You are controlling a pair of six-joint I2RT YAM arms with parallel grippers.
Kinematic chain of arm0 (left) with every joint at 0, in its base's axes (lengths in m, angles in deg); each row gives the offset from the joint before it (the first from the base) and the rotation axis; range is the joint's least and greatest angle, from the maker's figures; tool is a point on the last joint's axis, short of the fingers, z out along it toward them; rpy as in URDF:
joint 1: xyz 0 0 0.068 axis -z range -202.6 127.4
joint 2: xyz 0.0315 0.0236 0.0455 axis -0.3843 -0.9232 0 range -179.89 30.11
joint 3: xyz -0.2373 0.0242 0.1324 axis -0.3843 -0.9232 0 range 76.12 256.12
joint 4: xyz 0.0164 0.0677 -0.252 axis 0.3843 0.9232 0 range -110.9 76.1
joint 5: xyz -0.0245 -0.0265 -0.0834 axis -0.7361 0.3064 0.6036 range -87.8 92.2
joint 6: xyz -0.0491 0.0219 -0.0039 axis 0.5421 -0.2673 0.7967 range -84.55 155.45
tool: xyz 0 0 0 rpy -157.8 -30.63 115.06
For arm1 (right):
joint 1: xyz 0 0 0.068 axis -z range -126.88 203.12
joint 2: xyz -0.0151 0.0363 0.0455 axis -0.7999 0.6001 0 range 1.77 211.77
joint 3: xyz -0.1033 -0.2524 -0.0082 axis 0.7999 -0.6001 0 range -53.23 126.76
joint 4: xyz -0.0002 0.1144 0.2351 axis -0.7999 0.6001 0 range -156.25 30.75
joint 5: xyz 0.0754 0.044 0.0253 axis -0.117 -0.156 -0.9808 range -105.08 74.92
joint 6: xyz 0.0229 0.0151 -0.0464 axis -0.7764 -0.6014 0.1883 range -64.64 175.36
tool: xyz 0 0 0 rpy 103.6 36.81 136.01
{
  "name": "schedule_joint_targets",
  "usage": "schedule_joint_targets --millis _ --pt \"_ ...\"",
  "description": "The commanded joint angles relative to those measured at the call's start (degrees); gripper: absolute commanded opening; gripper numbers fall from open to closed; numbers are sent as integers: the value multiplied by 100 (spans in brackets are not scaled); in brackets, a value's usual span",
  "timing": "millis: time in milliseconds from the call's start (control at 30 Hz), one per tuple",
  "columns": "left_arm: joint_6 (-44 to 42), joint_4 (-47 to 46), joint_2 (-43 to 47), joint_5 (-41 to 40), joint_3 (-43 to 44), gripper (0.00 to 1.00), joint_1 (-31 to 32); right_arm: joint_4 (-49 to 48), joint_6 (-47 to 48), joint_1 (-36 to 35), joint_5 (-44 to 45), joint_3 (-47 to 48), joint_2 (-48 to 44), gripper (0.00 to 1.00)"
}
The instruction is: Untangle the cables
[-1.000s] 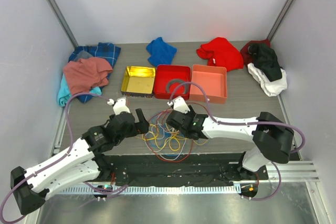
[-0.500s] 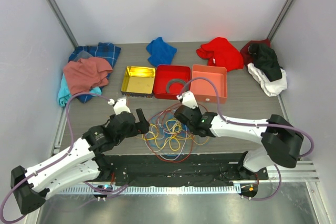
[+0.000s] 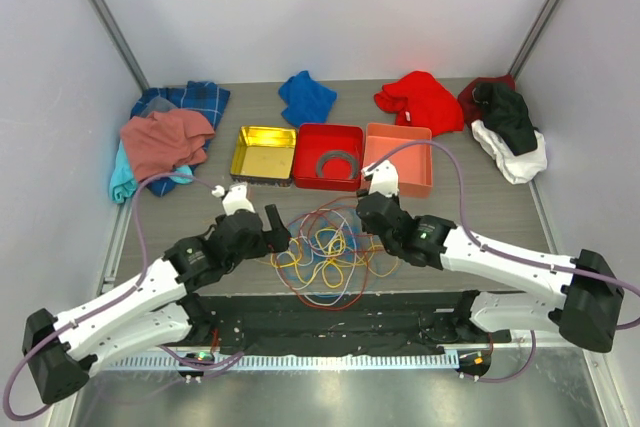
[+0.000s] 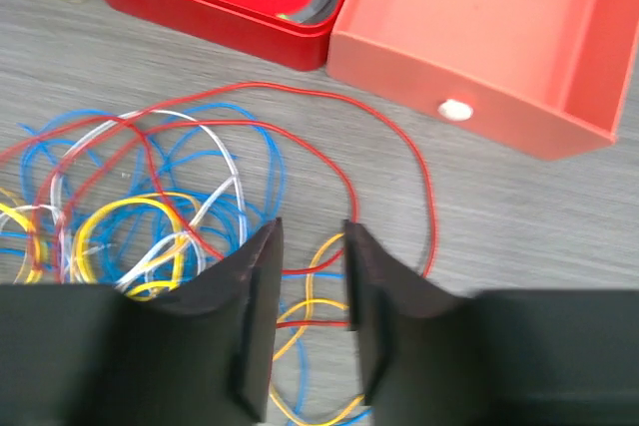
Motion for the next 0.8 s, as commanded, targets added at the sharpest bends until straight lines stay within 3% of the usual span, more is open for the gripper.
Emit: schedule_joint_targets --millis 0,233,500,767 --pt "-330 -919 -584 276 283 100 -9 -42 -133 30 -421 47 18 47" --pt "-515 -507 -2123 575 1410 97 -1 -225 384 -110 -1221 -269 73 48" --pt "-173 -823 -1721 646 646 97 8 -287 614 -445 -1380 -340 326 49" --pt "-146 -647 -1326 549 479 97 8 -393 719 -480 -1284 -182 1028 48"
